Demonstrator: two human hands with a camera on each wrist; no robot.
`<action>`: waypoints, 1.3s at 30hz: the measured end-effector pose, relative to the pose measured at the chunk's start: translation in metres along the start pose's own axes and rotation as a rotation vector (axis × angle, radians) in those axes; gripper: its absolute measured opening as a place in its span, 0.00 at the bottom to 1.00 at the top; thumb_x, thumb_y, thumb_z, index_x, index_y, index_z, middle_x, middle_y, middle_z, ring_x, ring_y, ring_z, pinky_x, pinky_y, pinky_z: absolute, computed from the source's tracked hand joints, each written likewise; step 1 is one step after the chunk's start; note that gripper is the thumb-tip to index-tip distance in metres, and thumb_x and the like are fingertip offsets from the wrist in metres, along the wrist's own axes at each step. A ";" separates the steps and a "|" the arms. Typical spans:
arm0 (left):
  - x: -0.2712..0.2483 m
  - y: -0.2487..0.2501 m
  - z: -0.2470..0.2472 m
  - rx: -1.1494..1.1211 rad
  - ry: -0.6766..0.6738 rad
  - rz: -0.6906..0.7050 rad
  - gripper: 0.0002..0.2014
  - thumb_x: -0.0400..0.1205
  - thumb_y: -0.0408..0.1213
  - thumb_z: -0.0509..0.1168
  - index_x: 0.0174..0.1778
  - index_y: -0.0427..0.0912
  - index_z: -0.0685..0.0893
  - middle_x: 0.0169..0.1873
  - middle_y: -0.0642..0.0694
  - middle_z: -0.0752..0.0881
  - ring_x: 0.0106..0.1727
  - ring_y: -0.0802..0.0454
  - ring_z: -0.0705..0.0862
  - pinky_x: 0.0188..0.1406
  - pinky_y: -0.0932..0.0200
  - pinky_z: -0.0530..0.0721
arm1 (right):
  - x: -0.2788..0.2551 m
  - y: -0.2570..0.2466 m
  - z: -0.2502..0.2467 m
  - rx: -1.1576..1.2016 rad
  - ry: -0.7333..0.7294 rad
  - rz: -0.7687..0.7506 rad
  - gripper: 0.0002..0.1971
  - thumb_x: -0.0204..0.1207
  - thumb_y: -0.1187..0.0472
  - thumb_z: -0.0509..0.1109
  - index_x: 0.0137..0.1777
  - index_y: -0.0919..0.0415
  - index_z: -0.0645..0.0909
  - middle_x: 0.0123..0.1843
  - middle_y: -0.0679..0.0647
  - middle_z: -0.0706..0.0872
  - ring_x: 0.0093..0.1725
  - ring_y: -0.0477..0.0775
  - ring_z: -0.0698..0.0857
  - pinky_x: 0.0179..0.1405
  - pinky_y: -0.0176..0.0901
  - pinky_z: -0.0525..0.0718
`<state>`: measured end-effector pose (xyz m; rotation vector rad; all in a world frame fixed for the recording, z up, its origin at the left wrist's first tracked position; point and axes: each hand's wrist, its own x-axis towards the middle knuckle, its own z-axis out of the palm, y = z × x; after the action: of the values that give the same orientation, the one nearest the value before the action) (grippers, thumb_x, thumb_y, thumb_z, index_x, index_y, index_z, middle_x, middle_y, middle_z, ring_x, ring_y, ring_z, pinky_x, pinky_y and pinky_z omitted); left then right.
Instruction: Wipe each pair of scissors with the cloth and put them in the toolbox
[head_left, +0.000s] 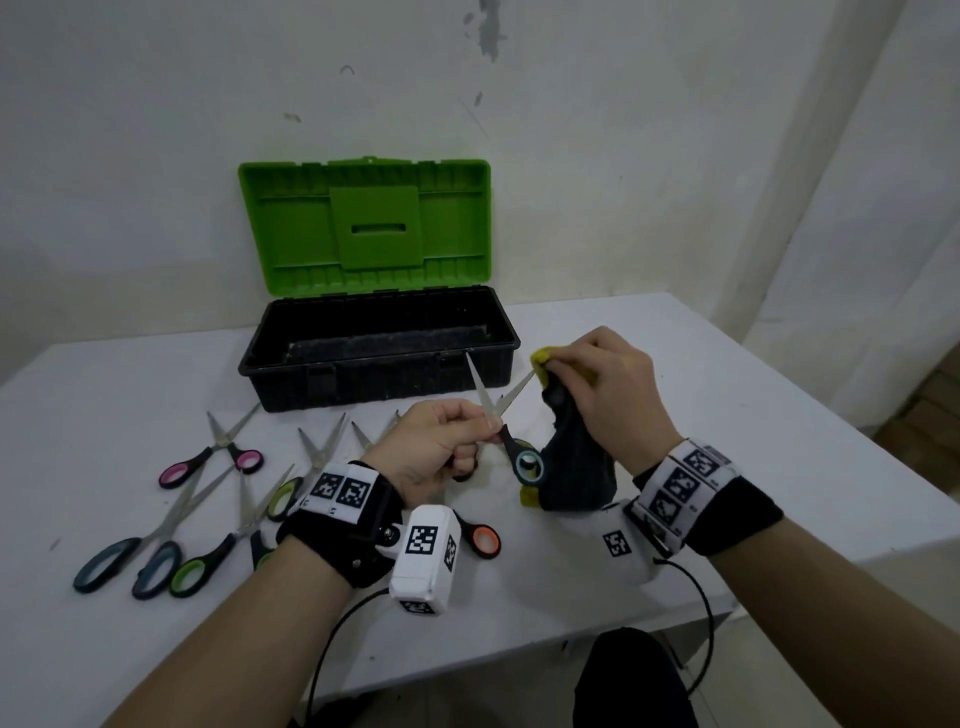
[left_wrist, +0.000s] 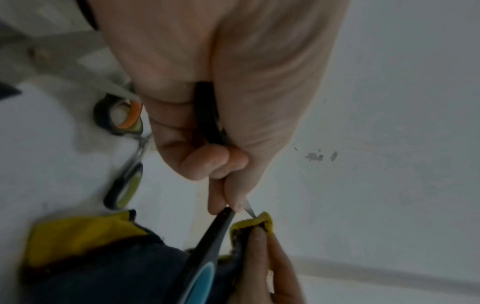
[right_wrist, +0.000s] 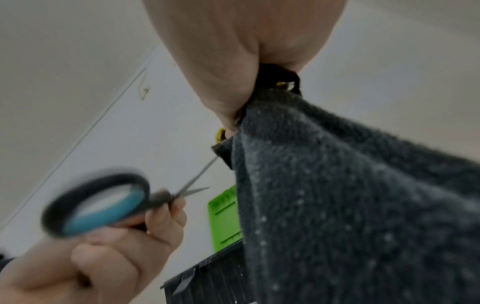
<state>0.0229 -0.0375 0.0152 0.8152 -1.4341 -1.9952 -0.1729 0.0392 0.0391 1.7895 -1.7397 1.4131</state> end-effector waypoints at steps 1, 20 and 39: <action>0.000 0.000 -0.001 0.064 0.023 0.019 0.05 0.81 0.24 0.69 0.40 0.34 0.83 0.33 0.40 0.88 0.20 0.60 0.68 0.18 0.69 0.70 | 0.001 -0.001 -0.002 -0.005 0.007 0.014 0.06 0.75 0.66 0.76 0.50 0.61 0.91 0.42 0.53 0.83 0.39 0.43 0.79 0.45 0.17 0.72; 0.002 0.008 -0.010 0.302 0.131 0.000 0.07 0.81 0.21 0.66 0.44 0.38 0.84 0.32 0.45 0.81 0.23 0.58 0.75 0.27 0.64 0.80 | -0.007 -0.010 0.004 -0.096 -0.226 0.120 0.06 0.77 0.62 0.73 0.51 0.59 0.91 0.44 0.54 0.83 0.41 0.48 0.78 0.41 0.22 0.69; 0.007 0.008 -0.001 0.007 0.311 0.213 0.10 0.73 0.28 0.78 0.47 0.41 0.87 0.49 0.37 0.92 0.51 0.42 0.91 0.48 0.55 0.86 | -0.010 -0.027 0.011 -0.069 -0.258 0.070 0.07 0.78 0.59 0.73 0.53 0.56 0.90 0.45 0.51 0.84 0.41 0.47 0.79 0.43 0.28 0.71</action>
<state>0.0192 -0.0453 0.0215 0.8908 -1.2882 -1.6248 -0.1421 0.0430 0.0377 1.9631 -1.9690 1.1732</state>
